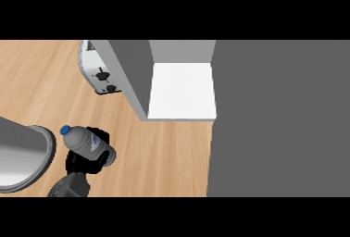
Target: Pick up the bottled water, place it into the cabinet and close the cabinet
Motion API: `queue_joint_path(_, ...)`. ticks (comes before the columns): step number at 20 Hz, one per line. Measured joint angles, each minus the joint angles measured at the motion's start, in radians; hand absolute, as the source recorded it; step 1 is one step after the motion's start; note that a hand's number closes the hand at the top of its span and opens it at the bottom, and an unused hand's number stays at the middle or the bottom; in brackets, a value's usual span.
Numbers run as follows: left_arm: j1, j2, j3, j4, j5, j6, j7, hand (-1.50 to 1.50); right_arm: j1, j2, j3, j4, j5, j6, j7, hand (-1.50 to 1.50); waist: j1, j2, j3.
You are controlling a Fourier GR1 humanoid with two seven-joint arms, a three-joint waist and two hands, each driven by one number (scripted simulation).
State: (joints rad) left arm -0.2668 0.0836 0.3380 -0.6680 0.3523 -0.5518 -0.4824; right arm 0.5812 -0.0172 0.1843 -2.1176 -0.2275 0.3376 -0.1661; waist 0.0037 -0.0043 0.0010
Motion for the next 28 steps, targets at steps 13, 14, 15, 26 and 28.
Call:
queue_joint_path(13, 0.139, -0.079, -0.289, -0.533, 0.102, 0.281, 0.224, 1.5, 0.023, -0.017, 0.008, -0.034, -0.033, -0.001, 0.022, -1.5, -0.006, 0.001, 0.0)
queue_joint_path(14, 0.14, -0.08, -0.312, -0.566, 0.107, 0.312, 0.241, 1.5, 0.02, -0.016, 0.011, -0.039, -0.035, -0.006, 0.03, -1.5, -0.006, 0.001, 0.0)
queue_joint_path(15, 0.123, -0.081, -0.336, -0.575, 0.109, 0.347, 0.246, 1.5, 0.012, -0.016, 0.011, -0.035, -0.036, -0.008, 0.032, -1.5, -0.007, 0.002, -0.001)
queue_joint_path(26, -0.109, -0.083, -0.523, -0.614, 0.11, 0.699, 0.324, 1.5, -0.001, -0.018, 0.014, -0.011, -0.035, -0.012, 0.02, -1.5, -0.014, 0.004, -0.001)
queue_joint_path(28, -0.16, -0.081, -0.555, -0.574, 0.106, 0.762, 0.297, 1.5, 0.001, -0.014, 0.026, -0.016, -0.029, -0.017, 0.021, -1.5, -0.017, 0.004, -0.001)
